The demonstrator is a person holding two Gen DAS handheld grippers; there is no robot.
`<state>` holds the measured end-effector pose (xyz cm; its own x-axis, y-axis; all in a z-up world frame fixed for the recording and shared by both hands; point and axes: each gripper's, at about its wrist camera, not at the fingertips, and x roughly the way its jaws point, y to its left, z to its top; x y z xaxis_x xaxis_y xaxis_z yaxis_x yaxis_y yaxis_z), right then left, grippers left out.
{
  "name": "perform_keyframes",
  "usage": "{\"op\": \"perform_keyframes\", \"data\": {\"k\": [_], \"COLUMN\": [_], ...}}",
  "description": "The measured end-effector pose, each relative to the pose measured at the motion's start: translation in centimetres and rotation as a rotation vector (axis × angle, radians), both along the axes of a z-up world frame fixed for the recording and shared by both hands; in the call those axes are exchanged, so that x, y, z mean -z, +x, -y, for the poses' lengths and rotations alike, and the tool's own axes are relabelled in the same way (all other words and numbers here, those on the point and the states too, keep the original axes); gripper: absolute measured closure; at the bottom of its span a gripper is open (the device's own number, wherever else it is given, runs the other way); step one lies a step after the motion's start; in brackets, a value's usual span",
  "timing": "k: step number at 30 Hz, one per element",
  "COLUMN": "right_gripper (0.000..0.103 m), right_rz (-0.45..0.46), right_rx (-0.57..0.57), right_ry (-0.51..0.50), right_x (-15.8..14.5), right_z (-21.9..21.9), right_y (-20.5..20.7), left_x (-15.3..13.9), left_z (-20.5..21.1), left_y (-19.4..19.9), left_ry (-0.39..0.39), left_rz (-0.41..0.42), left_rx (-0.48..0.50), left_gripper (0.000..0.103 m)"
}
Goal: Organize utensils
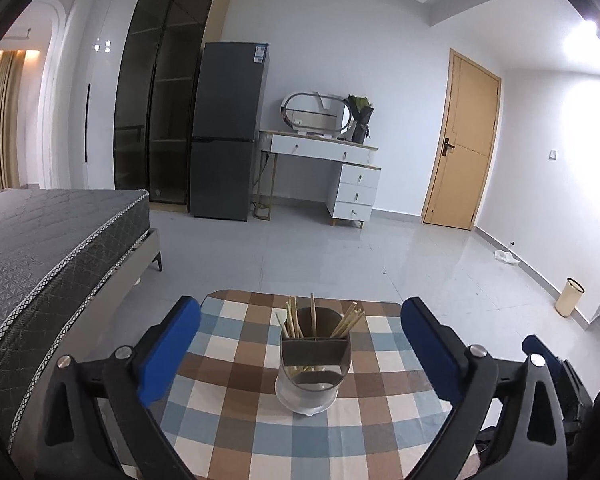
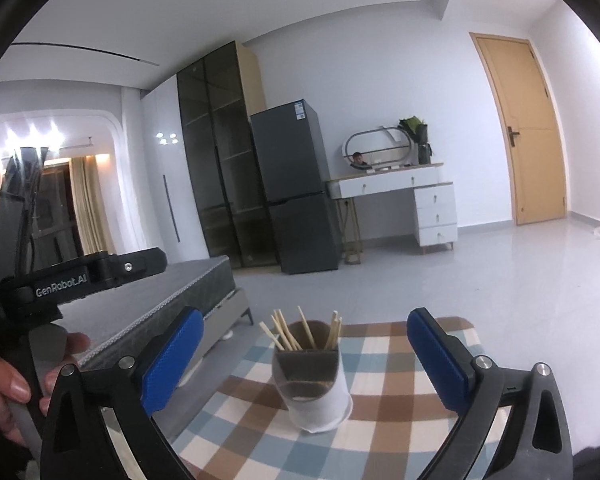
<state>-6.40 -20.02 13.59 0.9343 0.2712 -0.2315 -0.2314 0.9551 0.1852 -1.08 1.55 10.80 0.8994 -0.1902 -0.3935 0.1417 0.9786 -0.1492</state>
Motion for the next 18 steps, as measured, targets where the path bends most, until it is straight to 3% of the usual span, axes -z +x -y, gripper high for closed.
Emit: {"op": "perform_keyframes", "data": {"k": [3, 10, 18], "right_gripper": [0.000, 0.000, 0.000], "right_rz": [0.009, -0.013, -0.058], "right_rx": [0.020, 0.079, 0.108], "right_ry": [-0.001, 0.005, -0.020], "right_x": [0.9, 3.5, 5.7], "right_z": [0.1, 0.2, 0.4], "right_y": [-1.0, -1.3, -0.2], "left_x": [1.5, 4.9, 8.6], "left_z": [0.3, 0.2, -0.3], "left_y": [-0.8, -0.5, 1.7], "left_ry": [0.048, 0.073, 0.106], "left_rz": [0.030, 0.059, 0.022], "left_rx": [-0.018, -0.042, -0.078], "left_gripper": [0.005, 0.005, 0.005]}}
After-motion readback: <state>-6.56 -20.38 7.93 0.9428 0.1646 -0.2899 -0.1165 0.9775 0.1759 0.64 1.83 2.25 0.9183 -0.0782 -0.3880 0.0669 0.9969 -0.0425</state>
